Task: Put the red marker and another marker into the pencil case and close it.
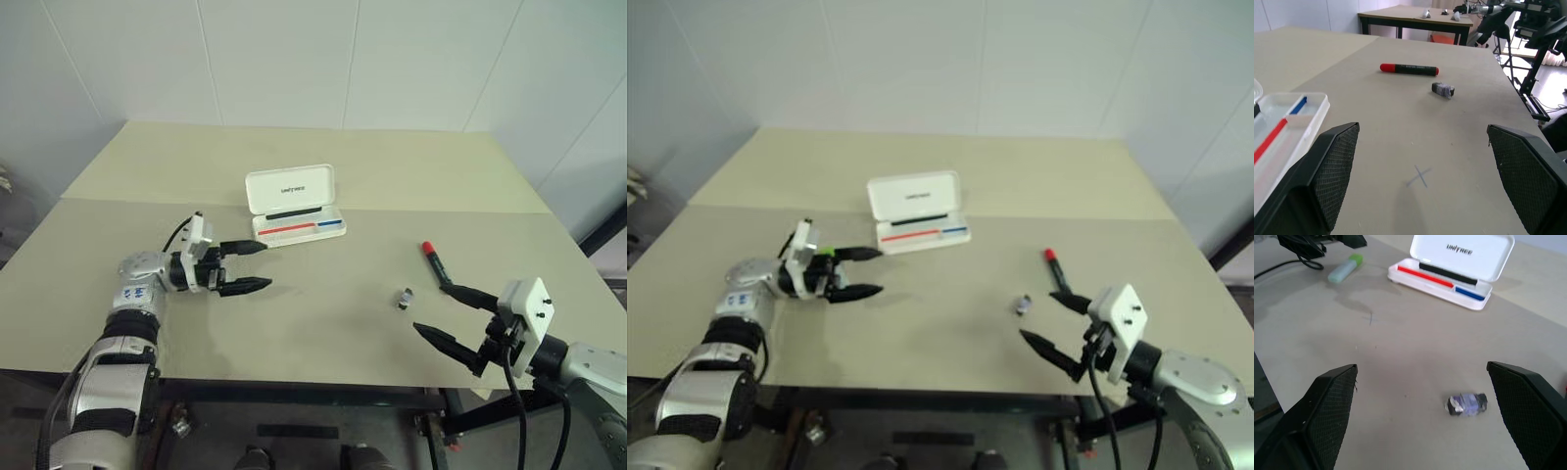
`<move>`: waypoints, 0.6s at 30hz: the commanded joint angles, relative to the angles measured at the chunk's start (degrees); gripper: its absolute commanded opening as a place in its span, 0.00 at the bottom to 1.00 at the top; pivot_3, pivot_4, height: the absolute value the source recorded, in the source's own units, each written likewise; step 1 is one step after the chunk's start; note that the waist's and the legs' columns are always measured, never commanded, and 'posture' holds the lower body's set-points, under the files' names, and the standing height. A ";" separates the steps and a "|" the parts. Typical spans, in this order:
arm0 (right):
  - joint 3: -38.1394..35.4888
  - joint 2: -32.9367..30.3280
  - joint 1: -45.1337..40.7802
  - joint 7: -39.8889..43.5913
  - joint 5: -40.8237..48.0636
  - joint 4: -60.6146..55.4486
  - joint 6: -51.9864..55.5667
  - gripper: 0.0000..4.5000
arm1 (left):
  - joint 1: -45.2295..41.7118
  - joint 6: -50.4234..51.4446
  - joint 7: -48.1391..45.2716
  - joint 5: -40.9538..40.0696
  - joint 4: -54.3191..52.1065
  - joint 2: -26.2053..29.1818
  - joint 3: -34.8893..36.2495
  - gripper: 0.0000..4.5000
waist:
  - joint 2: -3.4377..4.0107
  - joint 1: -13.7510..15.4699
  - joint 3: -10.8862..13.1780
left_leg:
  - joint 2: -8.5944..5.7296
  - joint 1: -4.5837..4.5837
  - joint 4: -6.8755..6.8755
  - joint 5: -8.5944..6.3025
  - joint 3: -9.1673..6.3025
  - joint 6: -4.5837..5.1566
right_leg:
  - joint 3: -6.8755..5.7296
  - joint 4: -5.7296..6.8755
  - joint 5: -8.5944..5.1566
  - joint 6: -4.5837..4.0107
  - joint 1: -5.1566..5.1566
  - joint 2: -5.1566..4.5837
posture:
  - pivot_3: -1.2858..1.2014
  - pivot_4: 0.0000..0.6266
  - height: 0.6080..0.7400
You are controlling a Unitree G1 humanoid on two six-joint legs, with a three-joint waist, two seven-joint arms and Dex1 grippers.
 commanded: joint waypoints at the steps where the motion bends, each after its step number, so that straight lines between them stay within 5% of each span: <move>1: -1.06 0.99 0.28 -2.24 0.75 -3.08 -0.05 1.00 | -2.55 -2.67 1.04 1.27 2.45 -0.59 0.36 0.99 | 0.00 -0.08 0.00 | 0.00 0.00 0.00 0.00 0.01 0.00 | 0.01 0.00 0.00 0.00 0.00 0.00 | 0.52 0.24 1.00; 18: 0.48 3.41 1.02 -7.38 0.98 -7.70 0.84 1.00 | -11.33 -7.77 23.34 15.73 13.89 -3.18 -4.49 0.99 | -0.07 -0.08 0.04 | -0.02 -0.01 -0.04 0.00 0.02 0.00 | 0.03 0.00 0.03 0.06 -0.01 0.03 | 0.52 0.24 1.00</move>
